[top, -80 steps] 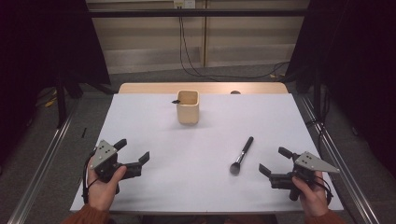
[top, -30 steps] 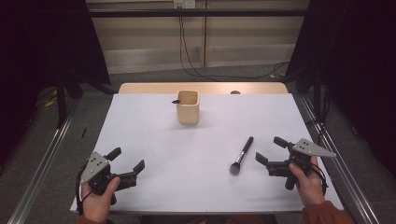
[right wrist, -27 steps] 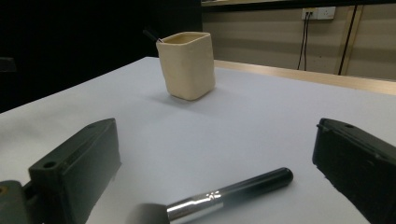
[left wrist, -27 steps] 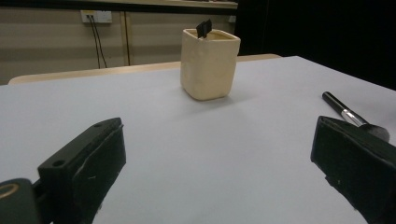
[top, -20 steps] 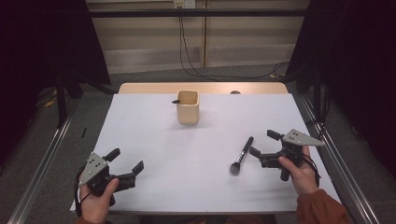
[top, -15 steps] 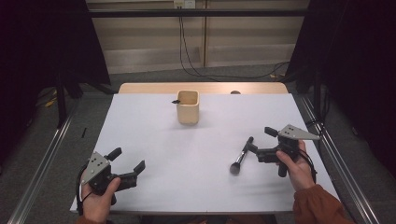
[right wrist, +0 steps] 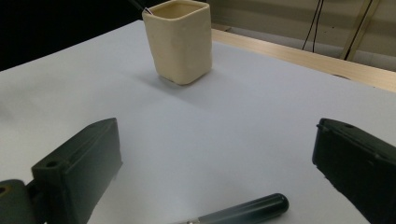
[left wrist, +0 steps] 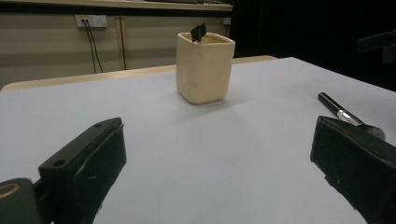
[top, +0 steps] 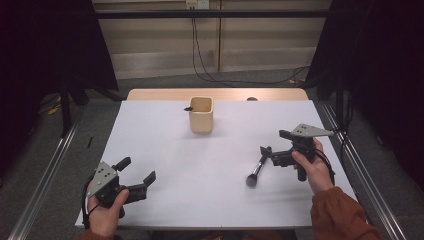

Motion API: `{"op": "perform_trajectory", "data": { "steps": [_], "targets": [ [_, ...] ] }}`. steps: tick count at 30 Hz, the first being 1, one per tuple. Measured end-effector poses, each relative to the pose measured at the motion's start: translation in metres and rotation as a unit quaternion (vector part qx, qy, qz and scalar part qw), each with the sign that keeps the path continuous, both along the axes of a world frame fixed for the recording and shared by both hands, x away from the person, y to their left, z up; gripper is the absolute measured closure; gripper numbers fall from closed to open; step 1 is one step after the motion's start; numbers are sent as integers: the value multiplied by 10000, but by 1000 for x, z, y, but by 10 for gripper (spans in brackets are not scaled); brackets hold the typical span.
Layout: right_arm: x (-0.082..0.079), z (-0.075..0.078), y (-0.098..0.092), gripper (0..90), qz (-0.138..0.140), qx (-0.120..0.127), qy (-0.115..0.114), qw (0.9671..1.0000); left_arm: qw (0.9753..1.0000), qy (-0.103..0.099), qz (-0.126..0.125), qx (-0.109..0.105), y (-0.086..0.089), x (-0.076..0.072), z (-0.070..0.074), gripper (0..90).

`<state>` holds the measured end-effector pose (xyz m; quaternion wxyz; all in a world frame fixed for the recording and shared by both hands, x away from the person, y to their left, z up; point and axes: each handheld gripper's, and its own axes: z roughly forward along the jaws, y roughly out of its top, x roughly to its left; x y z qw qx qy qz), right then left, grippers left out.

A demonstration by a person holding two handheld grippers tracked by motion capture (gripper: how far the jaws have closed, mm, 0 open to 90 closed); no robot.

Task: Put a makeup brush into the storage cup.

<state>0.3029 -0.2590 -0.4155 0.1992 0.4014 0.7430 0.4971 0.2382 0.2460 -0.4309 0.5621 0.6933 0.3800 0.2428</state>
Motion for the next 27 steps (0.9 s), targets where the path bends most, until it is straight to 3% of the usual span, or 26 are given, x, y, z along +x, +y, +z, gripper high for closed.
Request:
{"op": "perform_trajectory", "data": {
  "steps": [8,10,12,20,27],
  "targets": [
    [14,7,2,16,102,-275,218,9993,10000,3,1,-8,2,1,0,39],
    [16,8,0,12,145,-353,456,9982,10000,5,0,-4,1,1,0,39],
    [17,7,-1,25,176,-485,540,9972,10000,19,-35,-12,0,1,0,39],
    [18,8,-7,19,444,-886,824,9917,10000,82,-28,-29,1,2,-1,44],
    [22,9,-10,14,879,-1135,1185,9825,10000,75,-62,12,1,2,-1,44]
  ]
}}
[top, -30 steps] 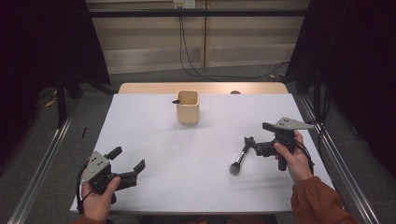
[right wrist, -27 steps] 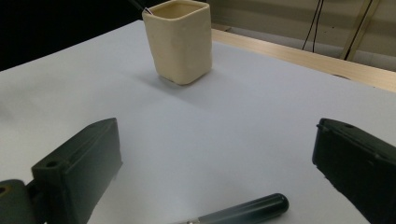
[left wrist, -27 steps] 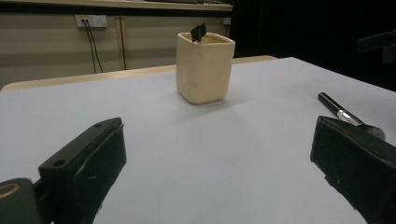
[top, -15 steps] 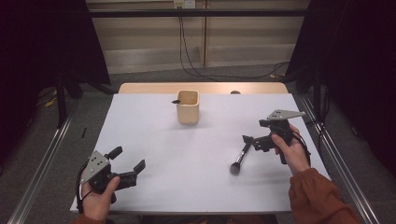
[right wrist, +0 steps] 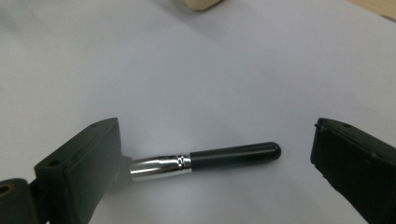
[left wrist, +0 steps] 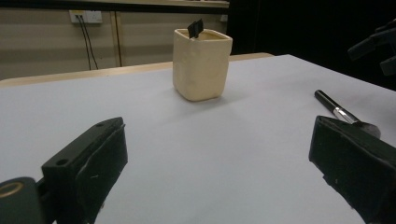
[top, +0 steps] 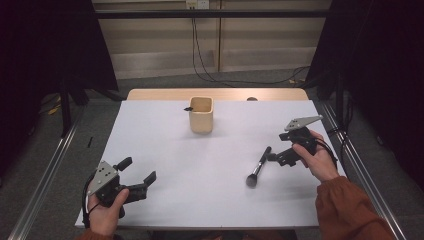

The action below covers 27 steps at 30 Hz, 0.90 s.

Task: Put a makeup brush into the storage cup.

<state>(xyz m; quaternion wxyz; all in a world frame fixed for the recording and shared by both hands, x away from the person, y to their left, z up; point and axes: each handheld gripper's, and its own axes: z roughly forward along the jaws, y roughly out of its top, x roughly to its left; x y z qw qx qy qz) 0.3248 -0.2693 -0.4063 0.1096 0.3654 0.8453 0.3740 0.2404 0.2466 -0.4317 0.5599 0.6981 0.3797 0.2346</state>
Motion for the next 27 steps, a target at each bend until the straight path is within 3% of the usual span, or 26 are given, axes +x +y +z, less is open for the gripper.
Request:
{"op": "perform_trajectory", "data": {
  "steps": [4,7,12,20,27],
  "targets": [
    [5,-3,1,21,209,-285,246,9991,10000,22,-2,5,0,0,0,44],
    [7,-3,2,22,207,-404,407,9981,10000,20,-1,7,0,0,0,44],
    [14,-7,1,48,339,-701,715,9944,10000,32,-14,2,0,0,0,47],
    [22,-12,2,45,632,-1065,879,9884,10000,31,-9,7,1,0,0,47],
    [27,-12,7,44,972,-1315,838,9830,10000,21,-5,-29,1,0,0,50]
  ]
}}
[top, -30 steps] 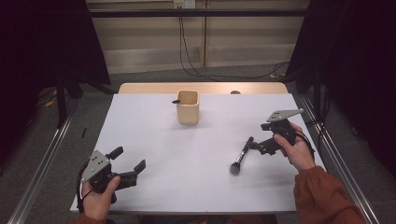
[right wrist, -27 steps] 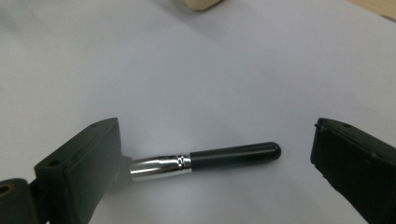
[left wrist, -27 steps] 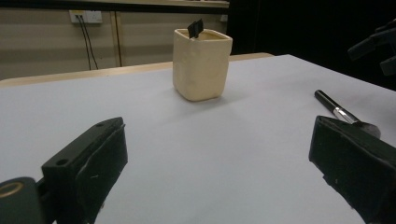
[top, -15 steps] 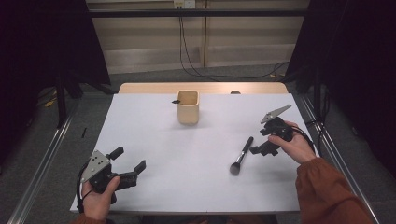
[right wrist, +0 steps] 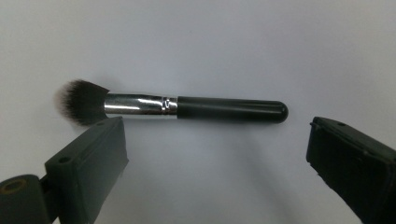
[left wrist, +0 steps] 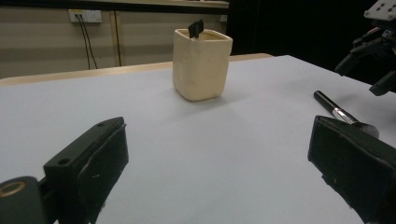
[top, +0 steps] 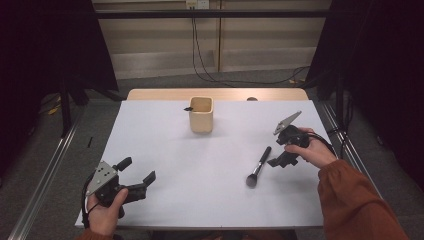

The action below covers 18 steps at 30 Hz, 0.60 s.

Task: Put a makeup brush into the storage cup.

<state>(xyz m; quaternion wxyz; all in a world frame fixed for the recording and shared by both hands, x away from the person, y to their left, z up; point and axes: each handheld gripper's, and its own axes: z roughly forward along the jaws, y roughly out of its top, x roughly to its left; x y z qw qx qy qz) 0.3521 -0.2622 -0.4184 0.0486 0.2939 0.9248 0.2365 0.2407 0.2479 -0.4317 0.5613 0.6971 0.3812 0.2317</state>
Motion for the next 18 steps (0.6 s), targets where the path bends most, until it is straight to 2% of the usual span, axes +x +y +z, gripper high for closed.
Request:
{"op": "perform_trajectory", "data": {
  "steps": [5,6,7,9,11,18],
  "targets": [
    [4,-1,4,46,338,-148,137,9992,10000,9,-23,33,0,1,0,50],
    [4,-1,6,46,379,-231,90,9990,10000,10,-30,33,0,1,0,50],
    [6,-2,7,48,492,-335,127,9981,10000,18,-27,17,-1,1,-1,50],
    [7,-2,9,50,525,-434,166,9975,10000,18,-32,11,-1,1,-1,50],
    [11,-2,11,57,661,-536,263,9960,10000,14,-32,34,-1,1,-1,50],
    [22,-5,18,53,1024,-826,282,9909,10000,17,-48,43,-2,1,-1,50]
  ]
}}
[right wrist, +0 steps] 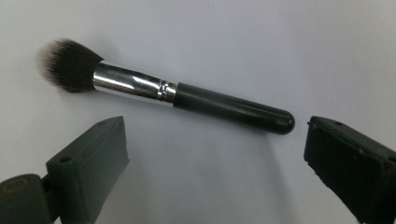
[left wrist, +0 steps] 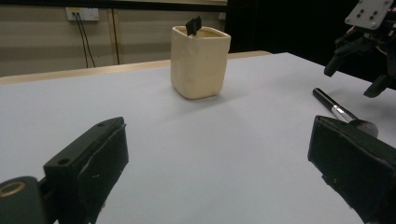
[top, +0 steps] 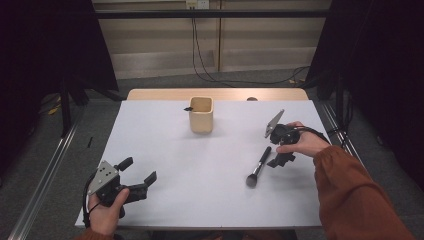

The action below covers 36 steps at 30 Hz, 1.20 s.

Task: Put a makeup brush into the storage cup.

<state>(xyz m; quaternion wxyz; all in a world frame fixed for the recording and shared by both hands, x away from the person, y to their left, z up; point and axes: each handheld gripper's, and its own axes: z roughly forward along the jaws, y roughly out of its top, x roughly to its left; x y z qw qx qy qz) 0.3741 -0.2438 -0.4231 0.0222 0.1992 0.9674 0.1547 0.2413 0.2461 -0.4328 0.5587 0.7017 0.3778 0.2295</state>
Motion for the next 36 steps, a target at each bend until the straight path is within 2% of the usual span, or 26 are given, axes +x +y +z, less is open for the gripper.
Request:
{"op": "perform_trajectory", "data": {
  "steps": [8,10,12,22,29,30,32,33,36],
  "targets": [
    [8,-10,2,71,153,-184,-21,9997,10000,35,-10,22,-1,0,-1,50],
    [11,-12,2,72,102,-156,49,9998,10000,37,-21,32,-2,0,-1,50],
    [13,-13,3,71,98,-186,27,9998,10000,48,-43,33,-2,0,-1,50],
    [18,-18,11,96,476,-339,5,9983,10000,53,-71,22,-3,1,-1,50],
    [18,-25,15,123,574,-477,75,9972,9999,64,-124,88,-4,1,-1,50],
    [20,-26,14,119,668,-465,-9,9967,9999,65,-120,86,-4,1,-1,50],
    [20,-28,15,116,705,-528,-10,9961,9999,60,-111,74,-3,1,-2,50],
    [19,-29,16,126,647,-592,71,9961,9999,63,-98,81,-3,1,-2,50],
    [20,-31,14,146,716,-658,128,9952,9999,78,-110,68,-3,0,-2,50]
  ]
}}
